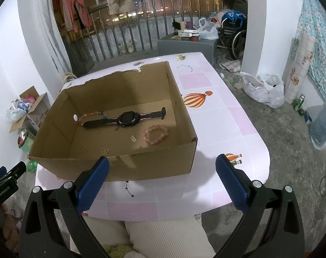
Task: Organize jewelry
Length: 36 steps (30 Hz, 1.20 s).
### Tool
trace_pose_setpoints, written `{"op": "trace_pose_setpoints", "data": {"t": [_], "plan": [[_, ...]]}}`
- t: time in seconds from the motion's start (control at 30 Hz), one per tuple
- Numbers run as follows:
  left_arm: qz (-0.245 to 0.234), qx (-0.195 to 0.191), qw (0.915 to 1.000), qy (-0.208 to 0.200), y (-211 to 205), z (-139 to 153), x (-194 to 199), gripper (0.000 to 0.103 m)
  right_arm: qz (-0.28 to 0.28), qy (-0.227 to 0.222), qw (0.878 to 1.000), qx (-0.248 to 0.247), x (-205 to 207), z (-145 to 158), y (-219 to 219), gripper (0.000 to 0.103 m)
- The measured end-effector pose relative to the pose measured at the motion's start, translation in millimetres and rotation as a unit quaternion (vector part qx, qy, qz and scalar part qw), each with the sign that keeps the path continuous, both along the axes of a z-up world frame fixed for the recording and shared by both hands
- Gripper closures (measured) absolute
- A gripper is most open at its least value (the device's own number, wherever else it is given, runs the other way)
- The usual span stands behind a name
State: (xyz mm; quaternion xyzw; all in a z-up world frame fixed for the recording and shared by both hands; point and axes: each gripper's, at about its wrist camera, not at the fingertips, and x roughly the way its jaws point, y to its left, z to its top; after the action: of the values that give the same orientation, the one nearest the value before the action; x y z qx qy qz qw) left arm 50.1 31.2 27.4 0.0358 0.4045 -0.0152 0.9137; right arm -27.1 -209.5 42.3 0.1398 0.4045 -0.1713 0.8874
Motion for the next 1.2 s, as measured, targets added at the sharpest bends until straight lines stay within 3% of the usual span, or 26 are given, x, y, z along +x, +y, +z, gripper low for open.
{"op": "trace_pose_setpoints", "data": {"t": [1.2], "plan": [[-0.003,0.004,1.0,0.004,-5.0,-6.9,-2.4,0.009,0.015,-0.003,1.0,-0.004,8.4,2.7,3.6,0.007]]}}
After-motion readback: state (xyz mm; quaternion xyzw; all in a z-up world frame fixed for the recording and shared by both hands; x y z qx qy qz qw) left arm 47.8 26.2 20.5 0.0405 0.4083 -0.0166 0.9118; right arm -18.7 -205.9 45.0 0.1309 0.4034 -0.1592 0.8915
